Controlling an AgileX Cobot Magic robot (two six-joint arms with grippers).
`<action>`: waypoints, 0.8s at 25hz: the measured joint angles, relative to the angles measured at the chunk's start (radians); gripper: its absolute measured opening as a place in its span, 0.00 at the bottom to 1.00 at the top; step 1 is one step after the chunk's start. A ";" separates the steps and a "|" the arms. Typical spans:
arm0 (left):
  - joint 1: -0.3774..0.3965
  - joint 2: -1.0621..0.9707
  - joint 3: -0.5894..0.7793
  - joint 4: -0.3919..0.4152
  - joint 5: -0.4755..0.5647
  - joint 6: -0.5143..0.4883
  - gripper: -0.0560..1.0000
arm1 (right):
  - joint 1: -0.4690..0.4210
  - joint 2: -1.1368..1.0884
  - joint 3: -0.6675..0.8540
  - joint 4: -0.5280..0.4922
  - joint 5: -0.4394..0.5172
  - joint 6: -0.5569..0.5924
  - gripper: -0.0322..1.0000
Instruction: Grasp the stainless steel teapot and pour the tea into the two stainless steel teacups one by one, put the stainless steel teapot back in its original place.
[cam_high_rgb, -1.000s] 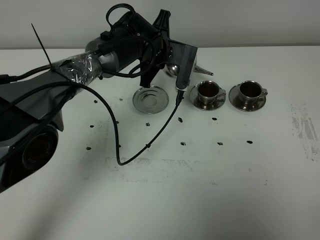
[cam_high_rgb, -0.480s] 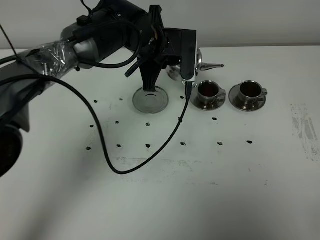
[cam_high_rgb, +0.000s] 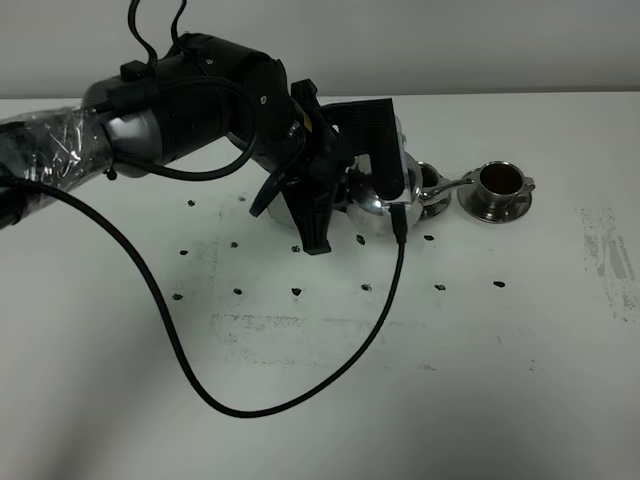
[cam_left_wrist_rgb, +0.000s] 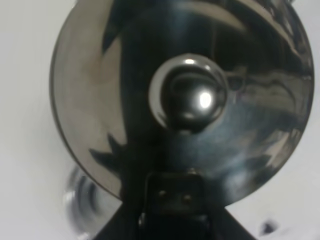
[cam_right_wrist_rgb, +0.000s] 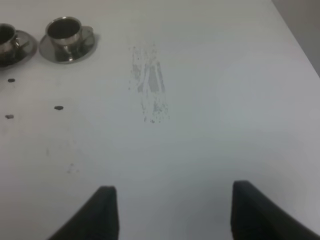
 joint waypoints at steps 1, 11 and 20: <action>-0.004 0.000 0.013 -0.022 -0.024 -0.001 0.22 | 0.000 0.000 0.000 0.000 0.000 0.000 0.50; -0.019 0.033 0.162 -0.159 -0.243 -0.002 0.22 | 0.000 0.000 0.000 0.000 0.000 0.000 0.50; -0.021 0.095 0.172 -0.209 -0.260 -0.002 0.22 | 0.000 0.000 0.000 0.000 0.000 0.000 0.50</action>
